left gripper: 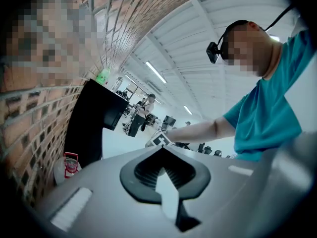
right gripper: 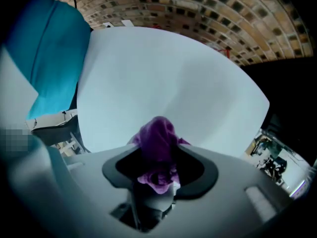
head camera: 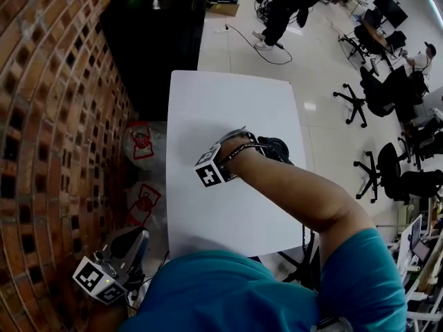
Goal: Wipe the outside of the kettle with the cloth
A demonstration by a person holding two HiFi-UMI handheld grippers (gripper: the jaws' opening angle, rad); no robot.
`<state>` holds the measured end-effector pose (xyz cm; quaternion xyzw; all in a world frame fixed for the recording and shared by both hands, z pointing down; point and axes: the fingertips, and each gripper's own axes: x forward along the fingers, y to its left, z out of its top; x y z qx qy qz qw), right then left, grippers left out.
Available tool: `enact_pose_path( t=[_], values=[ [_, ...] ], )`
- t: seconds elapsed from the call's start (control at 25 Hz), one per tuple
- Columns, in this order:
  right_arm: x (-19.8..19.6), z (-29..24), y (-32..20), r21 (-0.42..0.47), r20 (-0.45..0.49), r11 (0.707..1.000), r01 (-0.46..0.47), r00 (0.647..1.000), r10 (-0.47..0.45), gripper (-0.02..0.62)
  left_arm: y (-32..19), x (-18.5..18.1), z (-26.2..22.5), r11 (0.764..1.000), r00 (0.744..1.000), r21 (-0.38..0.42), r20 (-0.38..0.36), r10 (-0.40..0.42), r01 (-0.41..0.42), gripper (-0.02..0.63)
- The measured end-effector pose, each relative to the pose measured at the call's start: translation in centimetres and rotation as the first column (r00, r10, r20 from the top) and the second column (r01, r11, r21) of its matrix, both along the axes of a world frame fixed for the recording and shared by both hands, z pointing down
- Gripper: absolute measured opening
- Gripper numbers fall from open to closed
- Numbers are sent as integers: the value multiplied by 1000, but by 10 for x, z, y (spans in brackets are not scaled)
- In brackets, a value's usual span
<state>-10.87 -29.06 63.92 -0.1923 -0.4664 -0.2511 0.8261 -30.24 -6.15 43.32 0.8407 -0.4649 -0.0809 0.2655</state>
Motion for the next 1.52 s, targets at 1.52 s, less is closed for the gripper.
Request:
enact_pose_path(
  t=[1.52],
  values=[
    [115, 0, 63, -75, 929, 620, -781, 172, 328, 178, 13, 52, -10, 927, 915, -37, 152, 375, -374, 0]
  ],
)
